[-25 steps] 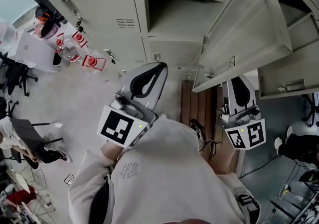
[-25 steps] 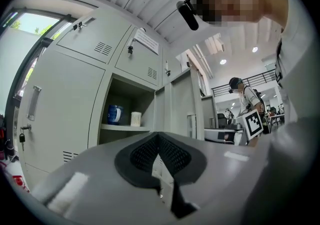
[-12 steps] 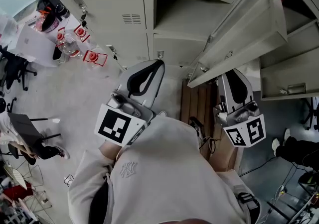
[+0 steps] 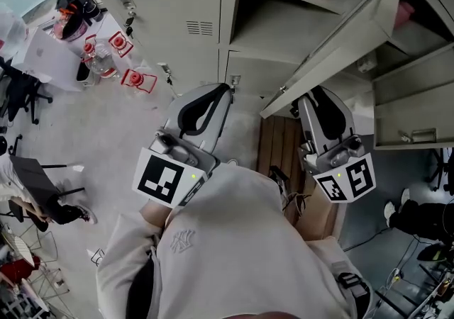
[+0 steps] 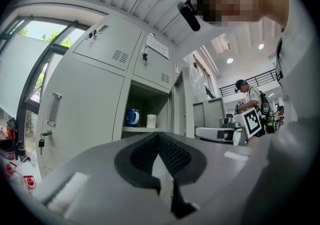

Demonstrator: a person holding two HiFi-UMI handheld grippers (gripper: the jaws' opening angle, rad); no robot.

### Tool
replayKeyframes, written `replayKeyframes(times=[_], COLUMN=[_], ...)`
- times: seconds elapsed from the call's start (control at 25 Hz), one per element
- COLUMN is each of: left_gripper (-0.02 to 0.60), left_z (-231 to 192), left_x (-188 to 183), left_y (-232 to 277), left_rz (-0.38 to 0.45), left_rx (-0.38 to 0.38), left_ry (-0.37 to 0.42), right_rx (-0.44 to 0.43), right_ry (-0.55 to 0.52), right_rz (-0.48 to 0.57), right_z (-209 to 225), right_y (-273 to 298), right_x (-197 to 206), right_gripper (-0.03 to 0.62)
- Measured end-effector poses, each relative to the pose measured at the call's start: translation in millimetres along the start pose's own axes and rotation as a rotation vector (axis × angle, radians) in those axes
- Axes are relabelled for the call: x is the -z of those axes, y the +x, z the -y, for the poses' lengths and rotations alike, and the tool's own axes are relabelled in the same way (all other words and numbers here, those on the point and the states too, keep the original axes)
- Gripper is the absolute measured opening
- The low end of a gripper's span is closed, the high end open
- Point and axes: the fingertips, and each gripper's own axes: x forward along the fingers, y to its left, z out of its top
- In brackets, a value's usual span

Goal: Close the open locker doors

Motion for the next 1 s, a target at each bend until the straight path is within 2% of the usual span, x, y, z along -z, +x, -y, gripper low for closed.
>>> replayKeyframes(times=[0.6, 1.0], left_gripper=[0.008, 0.008], left_z=[-59, -102], left_x=[-6, -16], left_y=[-17, -17], left_rz=[-0.005, -0.004], left_rx=[-0.068, -0.101], left_ry=[0.000, 0.015], right_rx=[-0.060, 0.005], right_ry=[-0.011, -0.060], right_rz=[-0.034, -0.064], right_z=[-4, 14], right_y=[81, 132], right_x=[11, 19], right_gripper=[0.066, 0.066])
